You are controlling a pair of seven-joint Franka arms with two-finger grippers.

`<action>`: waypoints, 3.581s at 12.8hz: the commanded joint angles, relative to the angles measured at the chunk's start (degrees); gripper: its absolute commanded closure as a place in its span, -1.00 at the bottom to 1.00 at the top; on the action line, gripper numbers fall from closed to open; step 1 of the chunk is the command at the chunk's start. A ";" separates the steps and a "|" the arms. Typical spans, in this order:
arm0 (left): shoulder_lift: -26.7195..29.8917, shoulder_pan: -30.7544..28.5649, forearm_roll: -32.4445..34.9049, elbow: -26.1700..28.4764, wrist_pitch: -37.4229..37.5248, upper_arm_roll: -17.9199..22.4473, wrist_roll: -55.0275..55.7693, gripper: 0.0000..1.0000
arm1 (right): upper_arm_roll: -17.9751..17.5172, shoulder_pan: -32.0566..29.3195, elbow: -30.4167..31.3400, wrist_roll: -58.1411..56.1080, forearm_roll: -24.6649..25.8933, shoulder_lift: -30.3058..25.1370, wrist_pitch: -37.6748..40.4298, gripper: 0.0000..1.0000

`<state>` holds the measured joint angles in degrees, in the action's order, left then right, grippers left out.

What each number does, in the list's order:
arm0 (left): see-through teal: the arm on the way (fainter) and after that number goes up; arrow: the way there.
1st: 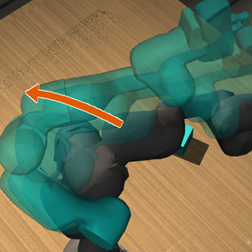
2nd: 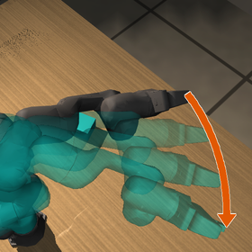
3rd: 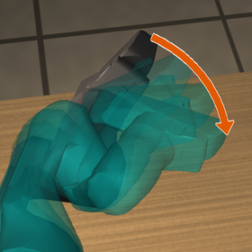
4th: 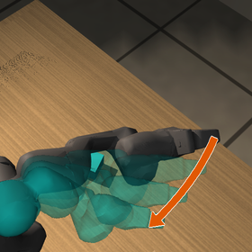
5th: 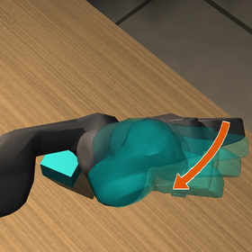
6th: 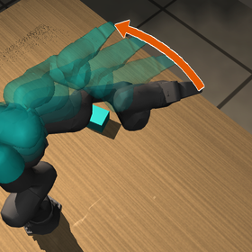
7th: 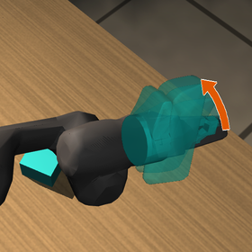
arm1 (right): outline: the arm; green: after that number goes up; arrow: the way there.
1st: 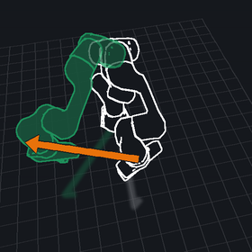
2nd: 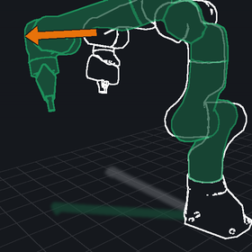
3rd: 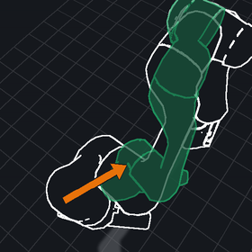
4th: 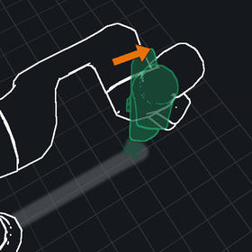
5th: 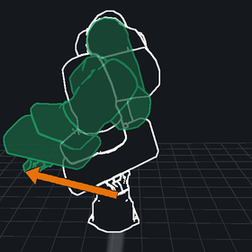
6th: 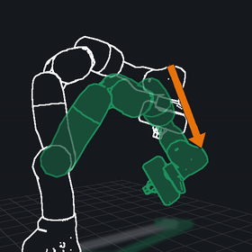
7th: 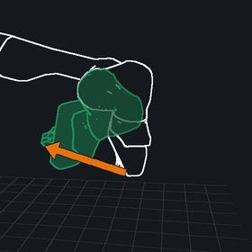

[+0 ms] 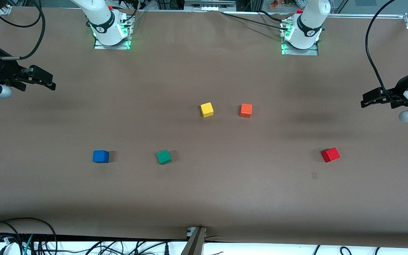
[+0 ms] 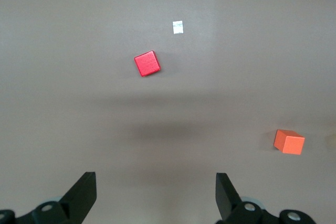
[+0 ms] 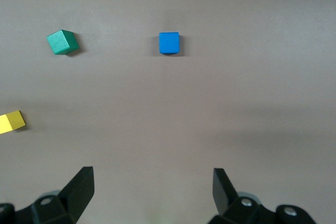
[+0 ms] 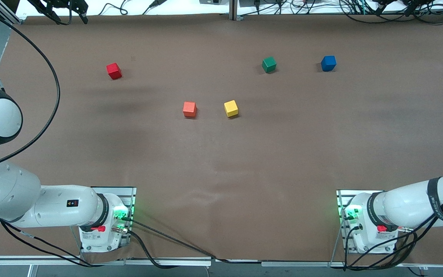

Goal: Pass red block to right arm, stack on blue
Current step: 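Lower the left gripper over the red cube, then close the left gripper on the red cube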

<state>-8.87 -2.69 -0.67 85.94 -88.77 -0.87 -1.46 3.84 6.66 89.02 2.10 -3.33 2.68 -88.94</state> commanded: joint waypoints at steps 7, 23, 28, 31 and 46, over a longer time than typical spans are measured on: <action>-0.97 -0.39 -0.21 -2.09 1.58 -0.45 -0.21 -1.00 | -0.24 -0.16 -1.31 0.28 0.16 0.48 0.17 -1.00; -17.30 -3.37 -0.12 -1.03 -13.25 -0.10 -0.03 -1.00 | -0.24 -0.24 -1.31 0.28 0.07 0.48 0.52 -1.00; -23.37 -3.99 -0.65 -0.25 -20.55 -0.19 6.19 -1.00 | -0.24 -0.24 -1.31 0.28 0.07 0.48 0.61 -1.00; -24.70 -3.99 -0.65 4.57 -28.80 -0.19 8.67 -1.00 | -0.24 -0.24 -1.31 0.28 0.07 0.48 0.61 -1.00; -27.60 -3.64 -0.82 14.88 -47.20 -0.72 11.40 -0.40 | -0.24 -0.24 -1.31 0.28 0.07 0.48 0.34 -1.00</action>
<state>-37.27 -6.52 -0.71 99.90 -135.17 -1.58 10.09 3.84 6.66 88.91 2.13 -3.33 2.74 -89.10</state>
